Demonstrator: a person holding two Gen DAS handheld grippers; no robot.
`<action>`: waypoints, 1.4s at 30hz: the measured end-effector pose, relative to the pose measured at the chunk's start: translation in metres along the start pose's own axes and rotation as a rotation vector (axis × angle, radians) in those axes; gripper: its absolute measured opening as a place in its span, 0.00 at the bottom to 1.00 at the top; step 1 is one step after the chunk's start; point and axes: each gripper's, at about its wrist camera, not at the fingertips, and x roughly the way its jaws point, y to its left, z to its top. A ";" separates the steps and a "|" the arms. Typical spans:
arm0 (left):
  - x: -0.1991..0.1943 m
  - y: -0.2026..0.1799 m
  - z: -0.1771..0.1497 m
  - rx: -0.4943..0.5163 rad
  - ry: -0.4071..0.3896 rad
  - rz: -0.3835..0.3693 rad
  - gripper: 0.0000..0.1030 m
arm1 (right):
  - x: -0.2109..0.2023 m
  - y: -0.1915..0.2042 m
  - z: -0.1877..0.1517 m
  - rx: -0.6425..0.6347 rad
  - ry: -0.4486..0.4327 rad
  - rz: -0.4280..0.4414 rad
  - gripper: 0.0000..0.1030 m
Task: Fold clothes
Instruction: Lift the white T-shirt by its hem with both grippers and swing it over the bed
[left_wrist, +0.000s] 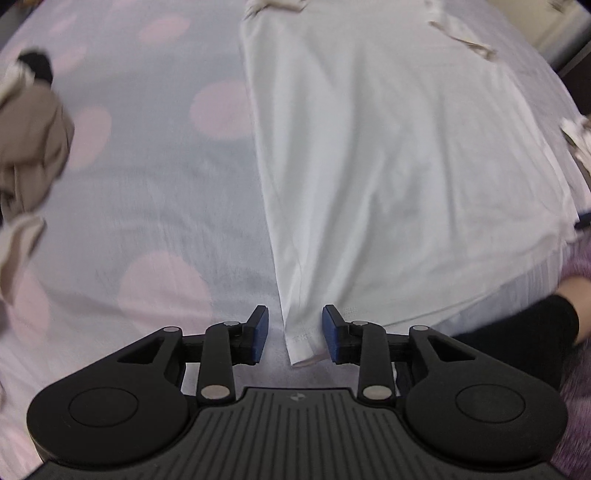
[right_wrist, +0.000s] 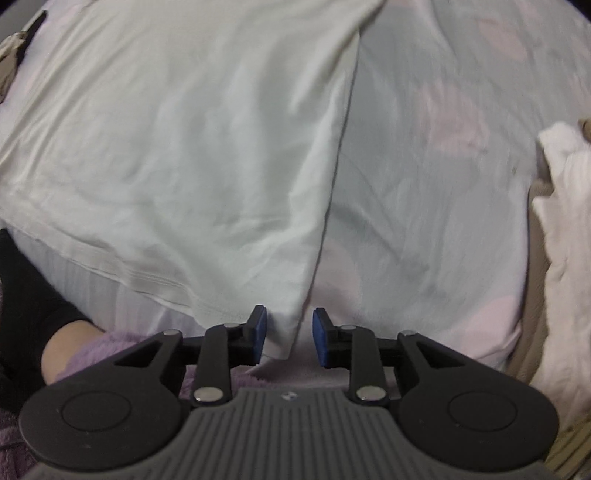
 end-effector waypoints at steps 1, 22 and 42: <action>0.004 0.002 -0.001 -0.024 0.019 -0.010 0.29 | 0.003 0.000 0.000 0.007 0.006 0.001 0.29; -0.095 0.020 -0.011 -0.184 -0.281 -0.208 0.04 | -0.095 -0.023 -0.029 0.158 -0.329 0.195 0.04; -0.207 -0.001 -0.049 -0.163 -0.601 -0.260 0.03 | -0.204 -0.043 -0.102 0.280 -0.752 0.408 0.04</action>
